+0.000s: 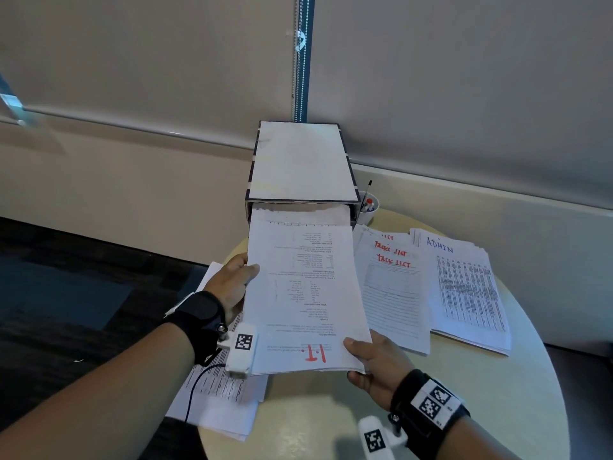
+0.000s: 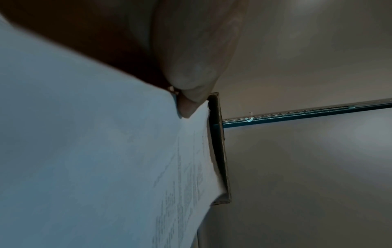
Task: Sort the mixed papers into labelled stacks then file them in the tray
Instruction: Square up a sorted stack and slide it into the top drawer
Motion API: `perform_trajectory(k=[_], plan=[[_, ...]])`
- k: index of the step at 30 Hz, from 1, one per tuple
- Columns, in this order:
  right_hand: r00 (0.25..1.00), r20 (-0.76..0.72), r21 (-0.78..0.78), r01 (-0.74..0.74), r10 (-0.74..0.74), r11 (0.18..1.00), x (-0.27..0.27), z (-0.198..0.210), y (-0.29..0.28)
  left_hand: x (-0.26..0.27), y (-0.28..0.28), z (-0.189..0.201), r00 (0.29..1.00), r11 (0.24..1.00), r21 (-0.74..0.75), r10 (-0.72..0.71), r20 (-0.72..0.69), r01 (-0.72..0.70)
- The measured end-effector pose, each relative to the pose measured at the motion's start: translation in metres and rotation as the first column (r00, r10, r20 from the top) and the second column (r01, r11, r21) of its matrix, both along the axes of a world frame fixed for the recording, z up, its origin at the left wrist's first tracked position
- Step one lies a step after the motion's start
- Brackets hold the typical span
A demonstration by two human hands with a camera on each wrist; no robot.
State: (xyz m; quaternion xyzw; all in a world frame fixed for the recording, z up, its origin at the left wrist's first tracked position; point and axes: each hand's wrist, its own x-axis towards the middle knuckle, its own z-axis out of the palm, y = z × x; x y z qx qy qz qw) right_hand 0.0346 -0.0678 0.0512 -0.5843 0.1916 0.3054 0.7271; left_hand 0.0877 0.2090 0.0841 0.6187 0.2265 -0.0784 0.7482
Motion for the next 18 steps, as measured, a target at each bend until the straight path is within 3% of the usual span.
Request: perform_trajectory(k=[5,9,15,18], plan=[[0.999,-0.028,0.046,0.022,-0.020,0.999,-0.002,0.000,0.002,0.001,0.002,0.000,1.000,1.000,-0.007,-0.014,-0.017,0.014],[0.999,0.038,0.020,0.014,-0.014,1.000,-0.005,0.002,0.000,0.000,0.001,0.002,1.000,0.999,-0.037,-0.003,-0.006,0.003],[0.990,0.133,-0.003,0.057,-0.056,0.998,0.019,0.020,0.002,0.008,-0.002,0.021,0.996,0.982,-0.188,0.042,0.073,-0.027],[0.986,0.145,-0.024,0.081,-0.076,0.996,0.046,0.033,0.008,0.007,-0.001,0.022,0.998,0.968,-0.247,-0.022,0.052,0.034]])
